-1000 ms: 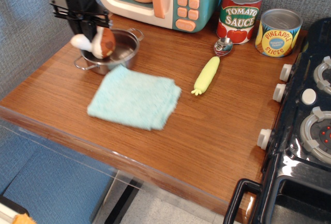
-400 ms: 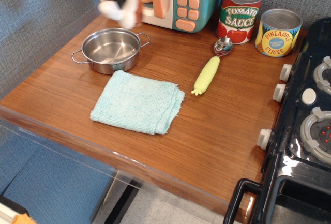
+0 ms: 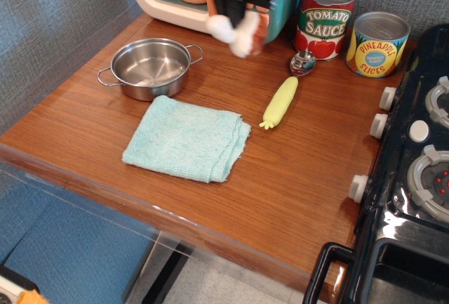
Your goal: Move the mushroom and place the stem on back center of cloth.
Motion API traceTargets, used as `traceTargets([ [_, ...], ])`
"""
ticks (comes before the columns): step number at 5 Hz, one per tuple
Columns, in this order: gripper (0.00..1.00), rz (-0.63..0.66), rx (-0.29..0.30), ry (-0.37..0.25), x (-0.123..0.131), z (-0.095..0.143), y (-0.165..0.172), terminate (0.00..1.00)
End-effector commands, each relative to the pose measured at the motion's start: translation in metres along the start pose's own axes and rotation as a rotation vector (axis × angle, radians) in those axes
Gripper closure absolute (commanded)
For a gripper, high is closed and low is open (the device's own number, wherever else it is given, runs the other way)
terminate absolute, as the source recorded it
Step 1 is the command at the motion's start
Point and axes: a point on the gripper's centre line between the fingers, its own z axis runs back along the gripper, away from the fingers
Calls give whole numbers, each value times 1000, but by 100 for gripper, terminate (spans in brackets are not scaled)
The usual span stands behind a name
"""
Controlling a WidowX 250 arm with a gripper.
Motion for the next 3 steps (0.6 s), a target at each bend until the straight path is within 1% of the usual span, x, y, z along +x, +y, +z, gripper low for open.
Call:
traceTargets([
  [1,0,39,10,-36,4,23,2,0],
  [2,0,46,27,-31,2,28,2,0],
  [3,0,52,22,-39,2,37,0,0],
])
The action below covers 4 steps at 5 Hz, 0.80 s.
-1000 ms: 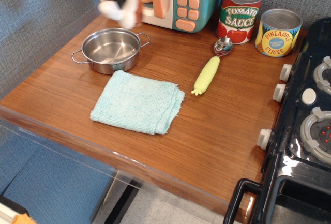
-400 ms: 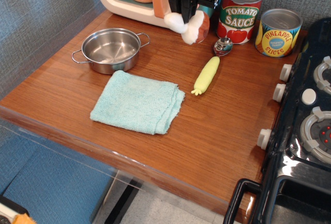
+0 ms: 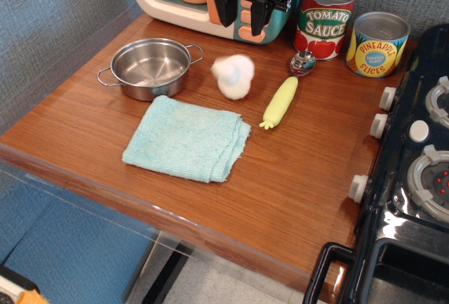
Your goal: Move the mushroom and place the stem on back center of cloth.
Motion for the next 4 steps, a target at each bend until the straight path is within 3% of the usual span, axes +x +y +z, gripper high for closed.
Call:
traceTargets([
  [1,0,14,9,-76,3,52,-5,0],
  [2,0,26,17,-3,1,49,-6,0],
  [3,0,26,17,-3,1,49,-6,0],
  [4,0,26,17,-3,1,49,-6,100],
])
